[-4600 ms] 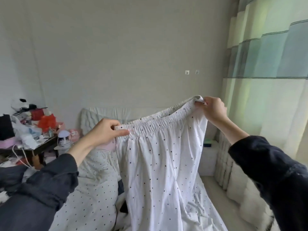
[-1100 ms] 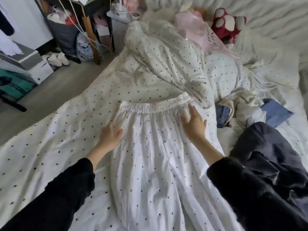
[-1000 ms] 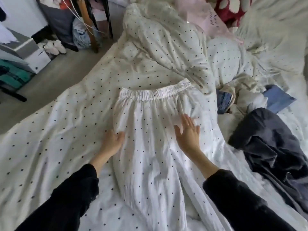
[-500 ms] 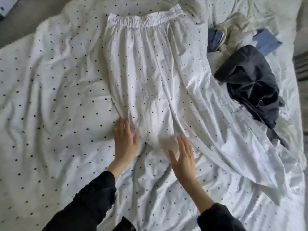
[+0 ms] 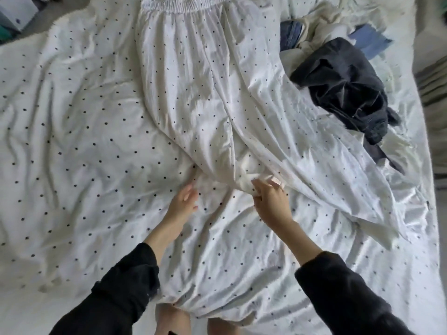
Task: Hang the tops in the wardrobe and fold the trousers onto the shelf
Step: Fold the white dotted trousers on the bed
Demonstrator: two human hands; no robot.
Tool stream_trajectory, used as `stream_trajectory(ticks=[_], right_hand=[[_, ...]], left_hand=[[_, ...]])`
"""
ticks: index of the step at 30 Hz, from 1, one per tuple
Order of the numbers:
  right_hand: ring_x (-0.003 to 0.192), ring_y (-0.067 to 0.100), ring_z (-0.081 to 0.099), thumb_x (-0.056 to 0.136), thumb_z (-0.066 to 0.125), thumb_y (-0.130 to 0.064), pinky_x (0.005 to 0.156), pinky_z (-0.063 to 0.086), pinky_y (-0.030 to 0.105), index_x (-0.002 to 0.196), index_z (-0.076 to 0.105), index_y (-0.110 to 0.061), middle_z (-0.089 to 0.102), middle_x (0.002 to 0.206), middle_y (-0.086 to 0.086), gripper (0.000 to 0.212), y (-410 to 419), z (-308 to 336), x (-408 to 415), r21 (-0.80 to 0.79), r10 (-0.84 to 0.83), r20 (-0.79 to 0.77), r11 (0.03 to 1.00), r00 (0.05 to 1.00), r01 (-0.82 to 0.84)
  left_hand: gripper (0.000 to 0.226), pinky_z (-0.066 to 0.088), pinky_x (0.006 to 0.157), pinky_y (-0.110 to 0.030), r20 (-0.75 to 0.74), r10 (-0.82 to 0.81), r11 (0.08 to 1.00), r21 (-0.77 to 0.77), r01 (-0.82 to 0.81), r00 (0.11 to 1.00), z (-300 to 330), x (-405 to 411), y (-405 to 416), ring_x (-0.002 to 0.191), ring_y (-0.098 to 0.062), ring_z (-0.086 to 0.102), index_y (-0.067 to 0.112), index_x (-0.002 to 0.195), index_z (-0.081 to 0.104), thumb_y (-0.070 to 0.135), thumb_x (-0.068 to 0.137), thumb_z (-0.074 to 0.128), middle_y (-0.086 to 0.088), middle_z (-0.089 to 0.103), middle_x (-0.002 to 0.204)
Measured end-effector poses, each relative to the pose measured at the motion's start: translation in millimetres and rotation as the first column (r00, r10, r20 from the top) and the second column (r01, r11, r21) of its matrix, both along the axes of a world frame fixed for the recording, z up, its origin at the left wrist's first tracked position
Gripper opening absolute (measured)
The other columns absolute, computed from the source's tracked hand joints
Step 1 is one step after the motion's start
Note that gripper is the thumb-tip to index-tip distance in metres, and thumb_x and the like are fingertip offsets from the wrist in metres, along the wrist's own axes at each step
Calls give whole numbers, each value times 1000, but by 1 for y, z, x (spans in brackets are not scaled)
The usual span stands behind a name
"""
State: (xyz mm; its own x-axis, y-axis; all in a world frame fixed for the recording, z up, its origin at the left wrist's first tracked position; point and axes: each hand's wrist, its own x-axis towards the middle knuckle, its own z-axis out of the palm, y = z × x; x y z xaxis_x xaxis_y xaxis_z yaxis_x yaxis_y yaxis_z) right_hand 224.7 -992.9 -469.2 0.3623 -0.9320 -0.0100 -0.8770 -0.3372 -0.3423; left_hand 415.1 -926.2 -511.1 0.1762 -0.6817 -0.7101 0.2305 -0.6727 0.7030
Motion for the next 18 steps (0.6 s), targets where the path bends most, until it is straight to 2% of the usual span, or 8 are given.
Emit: stream_trajectory(ticks=[1,4,6,9,12,14,15,18], right_hand=[[60,38,62,80,59,0,75,50,39,75,62,-1,55,51,12,6,6,6,-5,67,40,45,997,998,-43],[54,22,50,98,47,-28,57,36,33,69,49,-8,45,55,1,35,23,35,-23,408,-76,239,913,968,-29],[62,14,48,98,49,-25,60,37,28,71,53,-11,51,66,2,30,27,53,-30,608,-246,395,792,885,-51],[81,15,64,96,51,-21,71,52,26,90,64,-11,68,90,5,18,32,71,-40,782,-451,492,606,745,-149],[88,17,69,90,54,-20,71,56,25,102,64,-6,73,95,5,21,41,79,-50,862,-613,499,426,612,-276],[90,19,69,82,58,-21,76,57,29,104,64,-3,72,98,8,30,48,83,-54,882,-691,468,330,550,-337],[89,19,70,79,58,-20,76,57,28,103,64,-2,72,98,9,31,50,86,-54,883,-722,455,291,521,-369],[87,21,70,77,59,-16,75,57,29,101,65,-1,72,96,11,29,55,86,-54,868,-739,465,272,487,-416]], left_hand=[[55,37,106,-36,-131,121,993,22,-119,984,2,-3,-1,132,-24,41,9,148,18,26,100,40,-12,33,149],[60,34,109,-44,-309,258,966,60,-252,916,12,-18,7,136,-28,34,8,149,10,33,101,34,-15,29,151],[61,35,107,-43,-351,228,973,47,-226,908,17,-26,12,134,-24,37,11,149,14,39,99,35,-11,32,150],[47,30,110,-42,-369,144,987,-7,-158,918,24,-37,15,121,-13,47,21,137,39,46,97,35,1,50,135],[43,24,114,-44,-410,62,993,-66,-98,910,24,-50,16,127,-13,44,32,127,48,56,93,38,4,51,133],[54,22,116,-45,-401,52,997,-30,-70,915,19,-59,23,125,-13,46,29,134,43,61,91,34,3,53,129],[63,21,116,-44,-406,59,998,14,-59,912,18,-62,26,129,-13,42,26,139,38,64,90,32,3,49,137],[73,25,114,-45,-502,161,986,36,-165,850,8,-64,36,134,-17,39,25,143,34,65,83,44,2,40,147]])
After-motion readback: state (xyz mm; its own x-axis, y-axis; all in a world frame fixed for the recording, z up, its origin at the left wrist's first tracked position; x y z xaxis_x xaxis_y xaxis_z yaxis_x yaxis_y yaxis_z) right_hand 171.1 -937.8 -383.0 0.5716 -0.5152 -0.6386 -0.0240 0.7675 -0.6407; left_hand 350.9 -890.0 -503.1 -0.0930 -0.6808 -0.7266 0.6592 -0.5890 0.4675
